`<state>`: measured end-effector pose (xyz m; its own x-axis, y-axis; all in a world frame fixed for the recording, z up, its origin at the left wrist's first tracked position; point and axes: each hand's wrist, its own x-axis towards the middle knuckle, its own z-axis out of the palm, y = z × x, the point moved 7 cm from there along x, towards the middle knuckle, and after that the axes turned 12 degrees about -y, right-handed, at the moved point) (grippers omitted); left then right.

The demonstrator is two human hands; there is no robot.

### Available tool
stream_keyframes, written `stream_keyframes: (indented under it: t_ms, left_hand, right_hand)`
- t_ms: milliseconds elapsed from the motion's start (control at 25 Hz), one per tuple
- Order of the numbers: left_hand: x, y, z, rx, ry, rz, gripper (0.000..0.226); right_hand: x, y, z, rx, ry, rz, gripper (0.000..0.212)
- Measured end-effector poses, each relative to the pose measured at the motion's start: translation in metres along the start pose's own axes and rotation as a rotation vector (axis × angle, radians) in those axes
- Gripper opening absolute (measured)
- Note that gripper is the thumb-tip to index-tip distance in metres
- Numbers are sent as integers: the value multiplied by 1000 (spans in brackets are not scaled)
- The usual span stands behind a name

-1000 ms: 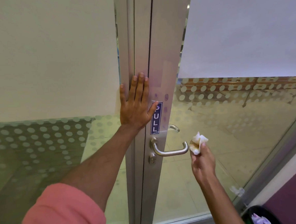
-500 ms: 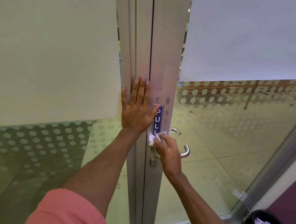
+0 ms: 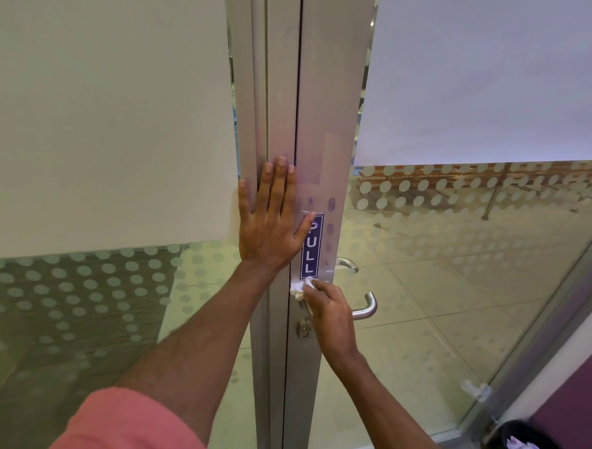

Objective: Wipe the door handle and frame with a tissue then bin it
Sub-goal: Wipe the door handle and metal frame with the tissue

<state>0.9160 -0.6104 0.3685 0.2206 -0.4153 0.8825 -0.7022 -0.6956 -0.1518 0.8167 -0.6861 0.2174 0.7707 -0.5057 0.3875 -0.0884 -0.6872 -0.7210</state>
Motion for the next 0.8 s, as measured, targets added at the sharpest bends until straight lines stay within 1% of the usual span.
stream_keyframes:
  t_ms: [40, 120, 160, 240, 280, 320, 360, 440, 560, 600, 720, 800]
  left_hand:
    - [0, 0, 0, 1, 0, -2, 81]
    - [0, 0, 0, 12, -2, -6, 82]
    - [1, -1, 0, 16, -5, -7, 82]
    - [0, 0, 0, 16, -6, -5, 82]
    - [0, 0, -1, 15, -5, -4, 82]
    - [0, 0, -1, 12, -5, -3, 82]
    - [0, 0, -1, 8, -4, -1, 81]
    - [0, 1, -2, 7, -4, 2, 80]
    - [0, 1, -2, -2, 3, 7, 82]
    - [0, 1, -3, -7, 4, 9, 81]
    - [0, 0, -3, -15, -2, 9, 81]
    - [0, 1, -3, -9, -1, 8, 83]
  right_hand:
    - [0, -1, 2, 23, 14, 0, 11]
    - [-2, -8, 11, 46, -33, 3, 16]
    - [-4, -11, 14, -9, -69, -34, 21]
    - [-8, -18, 8, -302, -66, -198, 34]
    - [-9, -19, 6, -423, -53, -255, 45]
    - [-9, -16, 5, -517, -48, -257, 55]
    - [-10, -14, 6, -541, -67, -200, 62]
    - [-11, -12, 17, -544, -149, -89, 68]
    - [-8, -5, 28, -620, -261, -86, 70]
    - [-6, -5, 25, -617, -255, -83, 69]
    - [-4, -5, 20, -555, -206, 22, 66]
    - [-6, -8, 30, -571, -266, -2, 68]
